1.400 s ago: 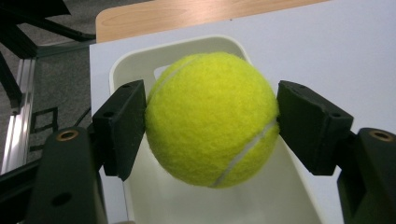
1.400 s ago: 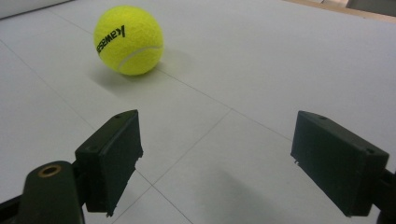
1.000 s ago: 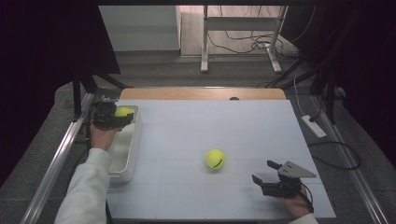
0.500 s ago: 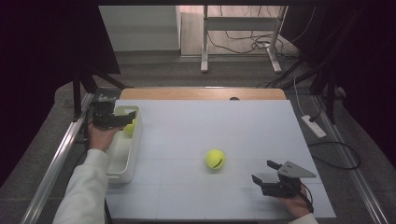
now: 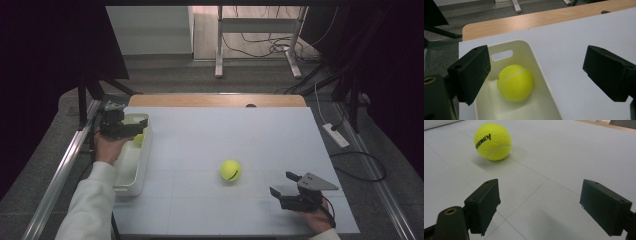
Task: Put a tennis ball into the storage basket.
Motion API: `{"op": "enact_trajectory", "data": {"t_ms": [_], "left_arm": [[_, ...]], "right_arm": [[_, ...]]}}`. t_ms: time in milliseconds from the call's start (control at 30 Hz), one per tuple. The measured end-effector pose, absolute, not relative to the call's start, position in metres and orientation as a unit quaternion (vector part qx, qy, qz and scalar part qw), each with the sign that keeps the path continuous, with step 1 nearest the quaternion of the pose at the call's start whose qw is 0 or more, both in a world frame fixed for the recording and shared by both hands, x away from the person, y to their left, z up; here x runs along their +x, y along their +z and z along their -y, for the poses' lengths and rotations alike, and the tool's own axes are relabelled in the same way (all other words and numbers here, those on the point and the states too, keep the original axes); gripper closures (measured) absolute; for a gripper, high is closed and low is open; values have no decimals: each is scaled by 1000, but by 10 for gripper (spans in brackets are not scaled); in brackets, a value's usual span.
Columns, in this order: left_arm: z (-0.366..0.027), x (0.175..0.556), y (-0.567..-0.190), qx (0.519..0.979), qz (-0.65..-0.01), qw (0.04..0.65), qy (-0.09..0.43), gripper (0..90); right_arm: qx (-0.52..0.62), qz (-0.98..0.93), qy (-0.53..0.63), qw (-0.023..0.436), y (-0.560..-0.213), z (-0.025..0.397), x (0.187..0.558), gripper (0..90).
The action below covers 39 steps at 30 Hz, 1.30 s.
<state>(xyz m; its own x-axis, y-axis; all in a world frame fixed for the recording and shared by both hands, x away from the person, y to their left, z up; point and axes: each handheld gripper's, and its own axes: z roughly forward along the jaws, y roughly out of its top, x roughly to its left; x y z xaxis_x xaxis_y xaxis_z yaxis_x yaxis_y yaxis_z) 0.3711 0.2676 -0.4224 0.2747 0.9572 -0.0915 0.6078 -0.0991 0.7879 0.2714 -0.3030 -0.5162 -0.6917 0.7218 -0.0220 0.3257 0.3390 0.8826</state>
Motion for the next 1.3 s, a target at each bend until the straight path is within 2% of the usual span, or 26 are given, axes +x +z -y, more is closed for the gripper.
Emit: {"op": "enact_trajectory", "data": {"t_ms": [1300], "left_arm": [[-236, 325, -415, 710, -484, 472, 194, 106]], "right_arm": [[332, -787, 474, 213, -515, 301, 271, 156]]}}
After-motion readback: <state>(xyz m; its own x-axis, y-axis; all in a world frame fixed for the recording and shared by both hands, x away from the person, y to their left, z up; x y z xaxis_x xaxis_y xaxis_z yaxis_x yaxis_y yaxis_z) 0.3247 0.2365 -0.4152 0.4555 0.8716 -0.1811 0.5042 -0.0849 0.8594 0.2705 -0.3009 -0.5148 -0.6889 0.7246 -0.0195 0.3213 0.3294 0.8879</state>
